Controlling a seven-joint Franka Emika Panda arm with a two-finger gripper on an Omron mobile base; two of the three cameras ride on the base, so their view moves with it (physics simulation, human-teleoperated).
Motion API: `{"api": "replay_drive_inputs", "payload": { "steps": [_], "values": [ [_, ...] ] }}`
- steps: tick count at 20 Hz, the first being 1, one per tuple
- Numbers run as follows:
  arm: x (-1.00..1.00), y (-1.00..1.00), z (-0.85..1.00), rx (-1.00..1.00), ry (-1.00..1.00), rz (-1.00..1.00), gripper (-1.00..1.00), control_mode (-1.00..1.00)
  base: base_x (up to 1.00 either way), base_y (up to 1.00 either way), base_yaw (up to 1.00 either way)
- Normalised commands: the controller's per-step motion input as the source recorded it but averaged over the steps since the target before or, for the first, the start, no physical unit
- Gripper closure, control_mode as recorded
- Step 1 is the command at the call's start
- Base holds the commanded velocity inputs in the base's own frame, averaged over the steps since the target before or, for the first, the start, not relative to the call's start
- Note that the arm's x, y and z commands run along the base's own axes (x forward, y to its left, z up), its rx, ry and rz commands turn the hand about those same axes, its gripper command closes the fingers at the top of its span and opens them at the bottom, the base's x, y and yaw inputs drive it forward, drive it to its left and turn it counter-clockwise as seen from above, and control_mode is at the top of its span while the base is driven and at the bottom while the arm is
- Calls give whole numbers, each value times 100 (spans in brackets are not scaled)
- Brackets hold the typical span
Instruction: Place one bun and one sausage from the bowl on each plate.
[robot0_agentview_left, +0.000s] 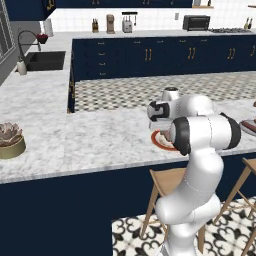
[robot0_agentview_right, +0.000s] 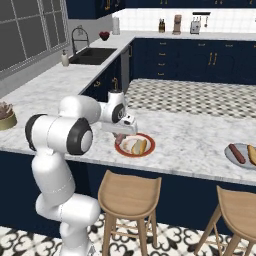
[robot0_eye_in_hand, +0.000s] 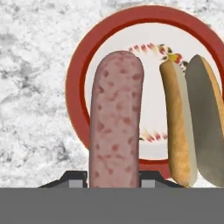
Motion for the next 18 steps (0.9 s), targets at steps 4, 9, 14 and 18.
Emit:
{"api": "replay_drive_inputs", "payload": {
  "steps": [4,9,14,18],
  "values": [
    [9,0,-42,0,7,0,100,-100,0,0,0],
    [14,-1,-16,0,0,0,100,-100,0,0,0],
    [27,-7,-38,0,0,0,100,-100,0,0,0],
    [21,-2,-16,0,-1,0,-100,-100,0,0,0]
  ]
}}
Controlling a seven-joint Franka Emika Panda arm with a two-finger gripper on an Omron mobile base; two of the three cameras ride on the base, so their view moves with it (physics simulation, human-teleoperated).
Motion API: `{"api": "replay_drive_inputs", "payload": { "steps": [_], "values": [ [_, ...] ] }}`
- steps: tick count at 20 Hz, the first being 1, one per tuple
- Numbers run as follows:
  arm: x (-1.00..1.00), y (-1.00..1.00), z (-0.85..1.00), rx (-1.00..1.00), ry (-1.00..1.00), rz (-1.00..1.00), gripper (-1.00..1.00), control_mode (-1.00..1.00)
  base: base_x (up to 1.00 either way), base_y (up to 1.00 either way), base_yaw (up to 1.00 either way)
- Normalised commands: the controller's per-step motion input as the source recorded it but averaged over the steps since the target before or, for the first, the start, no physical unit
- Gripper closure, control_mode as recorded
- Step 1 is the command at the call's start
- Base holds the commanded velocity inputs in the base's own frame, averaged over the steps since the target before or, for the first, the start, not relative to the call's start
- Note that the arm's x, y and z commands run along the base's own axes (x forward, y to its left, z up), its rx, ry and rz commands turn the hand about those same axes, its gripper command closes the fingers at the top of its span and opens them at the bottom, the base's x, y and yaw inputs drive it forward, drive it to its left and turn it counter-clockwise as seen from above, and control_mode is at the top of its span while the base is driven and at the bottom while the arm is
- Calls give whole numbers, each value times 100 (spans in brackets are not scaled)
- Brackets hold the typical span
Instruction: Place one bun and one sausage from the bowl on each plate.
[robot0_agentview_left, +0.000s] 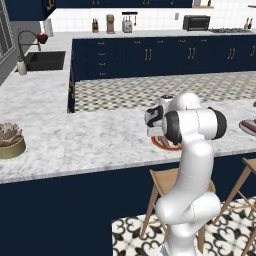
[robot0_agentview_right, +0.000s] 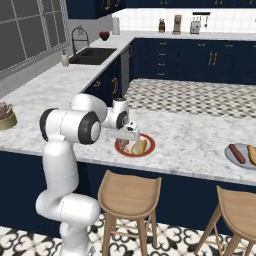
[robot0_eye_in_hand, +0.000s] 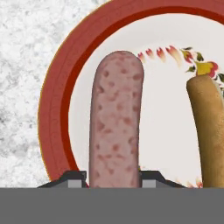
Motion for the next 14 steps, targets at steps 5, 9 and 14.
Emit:
{"api": "replay_drive_inputs", "payload": {
  "steps": [5,9,14],
  "values": [
    [0,0,2,0,0,0,-100,-100,0,0,0],
    [-10,-1,29,0,0,0,-100,-100,0,0,0],
    [-85,-2,35,0,-5,0,-100,-100,0,0,0]
  ]
}}
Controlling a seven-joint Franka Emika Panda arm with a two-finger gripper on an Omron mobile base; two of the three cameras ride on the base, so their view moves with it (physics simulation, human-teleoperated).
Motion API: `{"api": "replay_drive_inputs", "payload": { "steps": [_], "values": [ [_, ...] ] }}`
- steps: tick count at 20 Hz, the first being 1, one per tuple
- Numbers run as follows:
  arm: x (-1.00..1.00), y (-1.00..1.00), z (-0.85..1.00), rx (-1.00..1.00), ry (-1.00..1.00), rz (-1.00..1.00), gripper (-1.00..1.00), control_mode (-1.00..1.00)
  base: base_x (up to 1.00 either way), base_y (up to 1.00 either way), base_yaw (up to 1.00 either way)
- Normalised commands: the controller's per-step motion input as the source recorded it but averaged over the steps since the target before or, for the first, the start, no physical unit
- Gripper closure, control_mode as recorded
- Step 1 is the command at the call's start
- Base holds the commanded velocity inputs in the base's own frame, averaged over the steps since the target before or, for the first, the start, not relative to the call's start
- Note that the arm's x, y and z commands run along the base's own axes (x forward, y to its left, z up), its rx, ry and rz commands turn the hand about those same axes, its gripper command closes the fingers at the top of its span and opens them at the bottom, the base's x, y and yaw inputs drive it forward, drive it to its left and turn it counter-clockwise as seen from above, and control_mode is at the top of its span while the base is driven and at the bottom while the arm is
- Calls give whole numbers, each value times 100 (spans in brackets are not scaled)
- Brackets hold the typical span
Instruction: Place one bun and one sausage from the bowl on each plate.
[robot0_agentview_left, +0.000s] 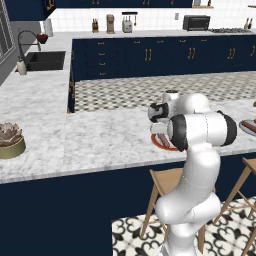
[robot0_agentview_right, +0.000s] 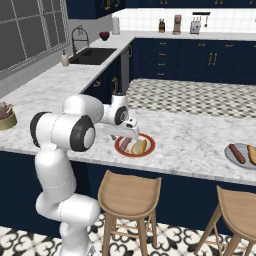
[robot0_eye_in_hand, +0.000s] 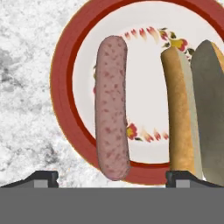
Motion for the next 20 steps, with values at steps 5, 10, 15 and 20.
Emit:
{"api": "replay_drive_inputs", "payload": {
  "steps": [5,10,15,20],
  "values": [
    [-56,0,48,0,0,0,-100,-100,0,0,0],
    [-67,0,51,0,0,0,-100,-100,0,0,0],
    [-62,3,62,0,0,0,-100,-100,0,0,0],
    [-53,3,65,0,0,0,-100,-100,0,0,0]
  ]
}}
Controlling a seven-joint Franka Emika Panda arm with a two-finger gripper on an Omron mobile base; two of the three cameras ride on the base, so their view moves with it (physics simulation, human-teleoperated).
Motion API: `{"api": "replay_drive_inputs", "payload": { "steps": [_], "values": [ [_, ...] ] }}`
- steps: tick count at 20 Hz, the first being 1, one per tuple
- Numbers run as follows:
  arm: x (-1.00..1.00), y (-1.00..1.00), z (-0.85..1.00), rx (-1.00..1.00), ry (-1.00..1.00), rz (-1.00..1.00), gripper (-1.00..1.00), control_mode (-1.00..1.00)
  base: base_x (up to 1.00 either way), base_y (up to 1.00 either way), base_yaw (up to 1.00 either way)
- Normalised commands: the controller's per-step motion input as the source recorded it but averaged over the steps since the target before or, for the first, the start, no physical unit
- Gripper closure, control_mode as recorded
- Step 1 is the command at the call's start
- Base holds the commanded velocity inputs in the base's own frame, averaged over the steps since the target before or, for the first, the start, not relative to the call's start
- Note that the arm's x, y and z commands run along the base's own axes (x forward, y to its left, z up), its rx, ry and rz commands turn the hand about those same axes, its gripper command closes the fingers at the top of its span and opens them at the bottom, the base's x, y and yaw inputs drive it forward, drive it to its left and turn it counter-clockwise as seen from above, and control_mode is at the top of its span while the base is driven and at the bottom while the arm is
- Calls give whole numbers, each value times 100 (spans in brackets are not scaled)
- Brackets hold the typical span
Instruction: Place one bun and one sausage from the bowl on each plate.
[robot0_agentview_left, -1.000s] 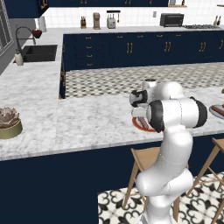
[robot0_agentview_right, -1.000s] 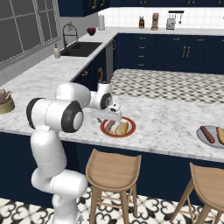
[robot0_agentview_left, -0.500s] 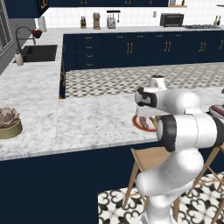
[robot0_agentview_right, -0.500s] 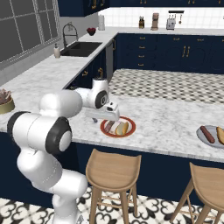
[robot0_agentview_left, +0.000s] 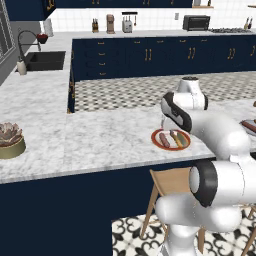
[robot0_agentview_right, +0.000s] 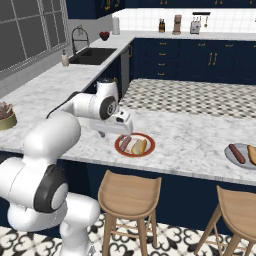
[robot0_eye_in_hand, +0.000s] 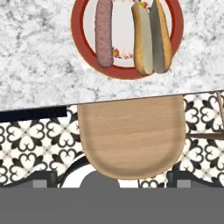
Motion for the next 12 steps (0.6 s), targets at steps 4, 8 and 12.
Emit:
{"api": "replay_drive_inputs", "payload": {
  "steps": [4,8,12],
  "values": [
    [-53,1,65,0,0,0,-100,-100,0,0,0],
    [-66,0,48,0,0,0,-100,-100,0,0,0],
    [-86,10,7,0,-1,3,-100,-100,0,0,0]
  ]
}}
